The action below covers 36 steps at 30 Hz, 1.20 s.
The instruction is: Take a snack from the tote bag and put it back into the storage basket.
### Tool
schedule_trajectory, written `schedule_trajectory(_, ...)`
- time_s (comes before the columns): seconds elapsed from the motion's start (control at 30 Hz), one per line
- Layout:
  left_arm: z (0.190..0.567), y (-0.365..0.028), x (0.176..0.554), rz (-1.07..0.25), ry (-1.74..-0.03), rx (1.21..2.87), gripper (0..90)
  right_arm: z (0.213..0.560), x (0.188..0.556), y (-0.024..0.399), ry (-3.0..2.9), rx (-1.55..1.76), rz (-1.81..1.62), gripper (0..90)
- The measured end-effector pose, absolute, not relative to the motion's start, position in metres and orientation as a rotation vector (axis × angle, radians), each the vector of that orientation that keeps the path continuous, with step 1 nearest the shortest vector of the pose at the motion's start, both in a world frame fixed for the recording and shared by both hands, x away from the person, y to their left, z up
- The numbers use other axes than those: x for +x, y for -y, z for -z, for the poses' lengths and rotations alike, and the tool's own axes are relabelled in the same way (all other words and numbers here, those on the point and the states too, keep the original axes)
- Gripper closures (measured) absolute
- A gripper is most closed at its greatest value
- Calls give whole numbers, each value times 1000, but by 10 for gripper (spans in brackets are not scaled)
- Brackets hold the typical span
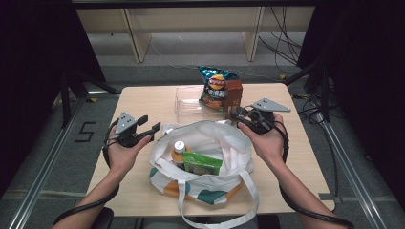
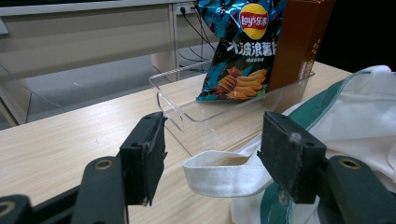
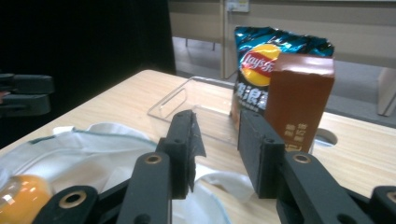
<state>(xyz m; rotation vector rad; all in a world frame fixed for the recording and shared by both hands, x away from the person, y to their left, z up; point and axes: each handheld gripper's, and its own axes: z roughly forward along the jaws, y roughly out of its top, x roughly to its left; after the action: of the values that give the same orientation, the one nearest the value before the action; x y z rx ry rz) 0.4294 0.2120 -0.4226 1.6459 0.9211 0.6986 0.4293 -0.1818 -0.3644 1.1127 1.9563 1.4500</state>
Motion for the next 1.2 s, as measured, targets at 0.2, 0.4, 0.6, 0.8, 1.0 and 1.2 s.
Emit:
schedule_trajectory(0.2,422,-212,428,-702,-919,1644,397,366,422,181,-1991,1080,-1463,671)
schedule_trajectory(0.4,422,-211,429,-705,-923,1652,397,365,417,180,-2014,1065,-1472,669)
schedule_trajectory(0.6,423,-209,431,-705,-908,1661,397,364,413,183,-2018,1061,-1468,658)
schedule_trajectory(0.8,423,-210,432,-700,-911,1653,396,364,410,181,-2087,1012,-1524,623)
schedule_trajectory(1.0,423,-211,431,-700,-921,1657,397,371,402,178,-2188,968,-1542,623)
schedule_trajectory(1.2,421,-211,429,-708,-925,1652,397,379,393,172,-2285,907,-1562,625)
